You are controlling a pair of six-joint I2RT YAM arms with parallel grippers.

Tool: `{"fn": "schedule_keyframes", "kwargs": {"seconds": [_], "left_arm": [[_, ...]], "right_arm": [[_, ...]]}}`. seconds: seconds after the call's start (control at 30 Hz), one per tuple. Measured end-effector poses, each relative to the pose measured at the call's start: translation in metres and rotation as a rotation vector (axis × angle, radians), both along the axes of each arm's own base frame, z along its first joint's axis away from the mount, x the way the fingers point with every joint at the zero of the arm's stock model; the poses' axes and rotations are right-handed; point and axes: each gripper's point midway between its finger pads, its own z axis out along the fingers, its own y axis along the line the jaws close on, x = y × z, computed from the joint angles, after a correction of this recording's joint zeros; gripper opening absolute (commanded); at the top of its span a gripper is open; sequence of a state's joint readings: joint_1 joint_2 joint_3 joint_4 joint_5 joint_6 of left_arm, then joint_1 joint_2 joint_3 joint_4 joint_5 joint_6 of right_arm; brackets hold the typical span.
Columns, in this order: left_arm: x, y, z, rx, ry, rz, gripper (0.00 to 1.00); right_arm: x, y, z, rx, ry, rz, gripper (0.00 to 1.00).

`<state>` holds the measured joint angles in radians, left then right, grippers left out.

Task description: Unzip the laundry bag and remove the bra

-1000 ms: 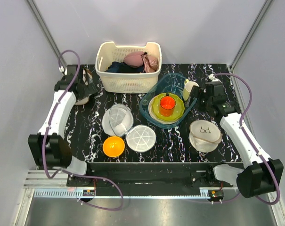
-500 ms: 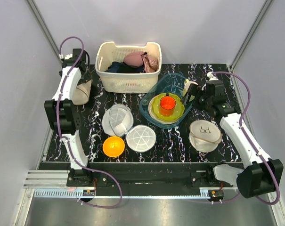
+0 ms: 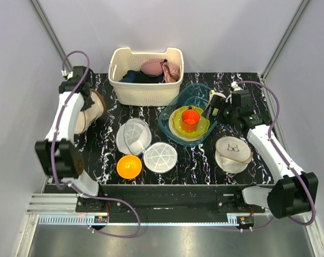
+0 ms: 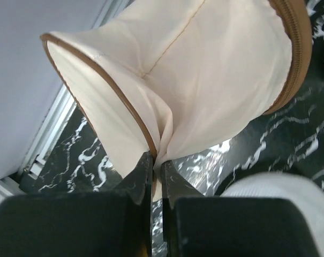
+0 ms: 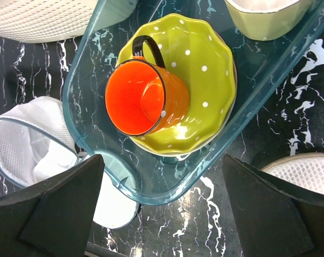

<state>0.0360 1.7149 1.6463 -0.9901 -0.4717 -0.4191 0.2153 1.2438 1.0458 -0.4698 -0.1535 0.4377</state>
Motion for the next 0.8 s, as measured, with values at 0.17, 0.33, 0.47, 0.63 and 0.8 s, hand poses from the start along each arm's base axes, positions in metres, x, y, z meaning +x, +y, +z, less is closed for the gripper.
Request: {"fn": "schedule_keyframes", "kwargs": {"seconds": [0.17,0.33,0.47,0.63,0.8], "left_arm": [[-0.057,-0.009,0.048,-0.004,-0.111,-0.102,0.99],[-0.076,-0.019,0.075,-0.028,-0.21,-0.149,0.99],[-0.071,-0.032,0.078,-0.056,-0.237,-0.18,0.99],[-0.043,-0.068,0.065,-0.067,-0.204,-0.214,0.99],[0.004,-0.064,0.029,-0.029,-0.148,-0.049,0.99]], "right_arm": [[0.003,0.009,-0.002,0.028,0.002,0.036,1.0],[0.005,0.015,-0.017,0.041,0.052,0.063,1.0],[0.005,0.016,-0.014,0.048,0.043,0.067,1.0],[0.001,0.015,-0.008,0.054,0.022,0.065,1.0],[-0.004,0.015,-0.003,0.058,0.006,0.066,1.0]]}}
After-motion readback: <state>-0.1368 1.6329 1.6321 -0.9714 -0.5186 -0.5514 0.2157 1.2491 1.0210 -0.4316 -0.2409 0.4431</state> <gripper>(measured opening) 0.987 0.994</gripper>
